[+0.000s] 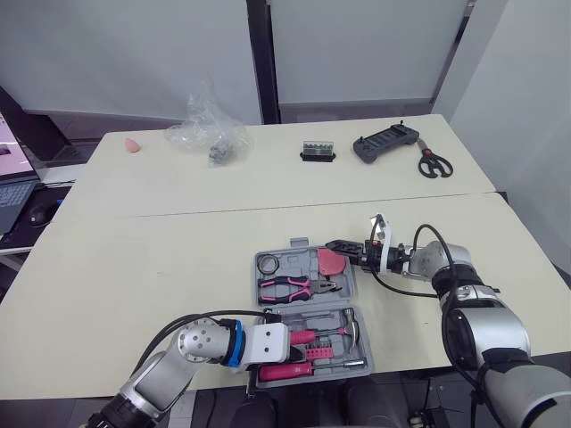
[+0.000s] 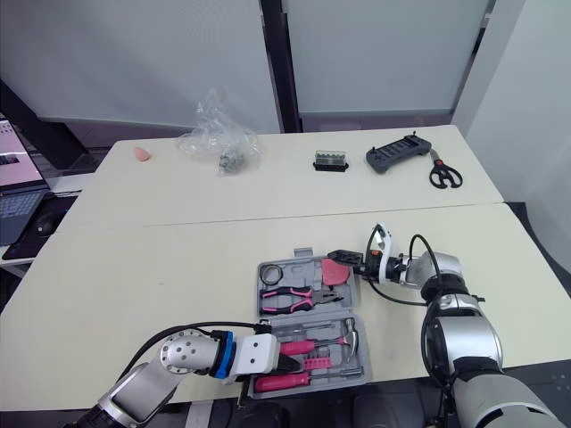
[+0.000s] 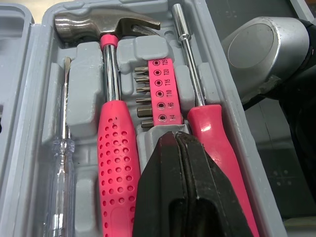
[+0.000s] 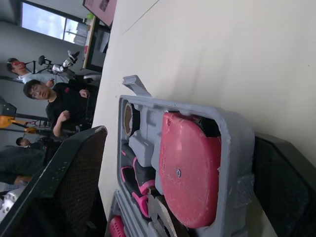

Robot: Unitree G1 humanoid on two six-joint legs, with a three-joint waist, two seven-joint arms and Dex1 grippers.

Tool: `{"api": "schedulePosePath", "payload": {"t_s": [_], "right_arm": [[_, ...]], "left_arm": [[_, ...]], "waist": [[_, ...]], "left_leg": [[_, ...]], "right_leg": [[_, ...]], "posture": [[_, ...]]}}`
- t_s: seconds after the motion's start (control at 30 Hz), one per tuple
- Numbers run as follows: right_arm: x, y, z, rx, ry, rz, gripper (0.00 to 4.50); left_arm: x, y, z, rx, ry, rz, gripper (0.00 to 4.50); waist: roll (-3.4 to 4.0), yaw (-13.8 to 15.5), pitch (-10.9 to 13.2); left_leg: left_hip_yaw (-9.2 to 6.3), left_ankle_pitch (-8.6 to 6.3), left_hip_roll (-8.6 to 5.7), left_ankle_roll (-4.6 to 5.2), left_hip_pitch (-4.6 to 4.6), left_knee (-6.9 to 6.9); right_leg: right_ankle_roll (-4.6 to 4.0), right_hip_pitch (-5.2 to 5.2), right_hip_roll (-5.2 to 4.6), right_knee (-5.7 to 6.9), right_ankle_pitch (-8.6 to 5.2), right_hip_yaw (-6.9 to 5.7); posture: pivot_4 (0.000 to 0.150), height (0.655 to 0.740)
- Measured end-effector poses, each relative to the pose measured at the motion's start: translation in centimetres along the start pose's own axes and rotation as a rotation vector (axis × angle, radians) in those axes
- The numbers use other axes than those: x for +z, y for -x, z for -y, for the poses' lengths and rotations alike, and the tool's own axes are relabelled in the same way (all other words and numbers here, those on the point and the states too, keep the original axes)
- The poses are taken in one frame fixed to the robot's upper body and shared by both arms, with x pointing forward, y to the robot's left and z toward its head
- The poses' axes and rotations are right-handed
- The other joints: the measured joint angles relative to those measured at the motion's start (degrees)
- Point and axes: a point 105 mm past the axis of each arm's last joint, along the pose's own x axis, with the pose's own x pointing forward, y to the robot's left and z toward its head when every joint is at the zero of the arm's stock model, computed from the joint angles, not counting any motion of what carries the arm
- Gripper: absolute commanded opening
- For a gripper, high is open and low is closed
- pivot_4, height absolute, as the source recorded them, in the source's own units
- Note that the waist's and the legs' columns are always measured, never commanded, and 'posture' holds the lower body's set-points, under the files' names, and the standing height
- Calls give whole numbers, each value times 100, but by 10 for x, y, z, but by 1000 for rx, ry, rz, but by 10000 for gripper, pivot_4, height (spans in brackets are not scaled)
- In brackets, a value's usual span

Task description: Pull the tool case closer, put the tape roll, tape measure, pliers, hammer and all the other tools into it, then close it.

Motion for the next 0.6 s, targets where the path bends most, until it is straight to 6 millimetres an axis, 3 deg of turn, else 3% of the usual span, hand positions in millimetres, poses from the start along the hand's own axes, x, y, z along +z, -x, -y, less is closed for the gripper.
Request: {"api": "schedulePosePath", "payload": {"t_s": [0.27,0.5,0.6], "right_arm": [[19,10,-38,121,88,-10,44783],[5,24,-59,174,143,-103,44783],[3,31,-71,199,156,-125,44783]], "left_arm": [[0,-1,-2,15,-60,33,0],[4,-1,-2,36,-151,58,0],[4,11,0,71,-152,61,0]], "waist": [[6,25,-1],[6,74,0],[8,72,3]], "left_leg": [[-2,0,-1,0,-3,1],[-1,0,-1,0,-11,2],[-4,0,1,0,-37,1]], "right_leg": [[0,0,-2,-2,0,-1],[0,-8,-4,-2,0,-1],[0,-35,-3,0,0,-3]], "posture": [[1500,7400],[1500,7400],[1500,7400]]}}
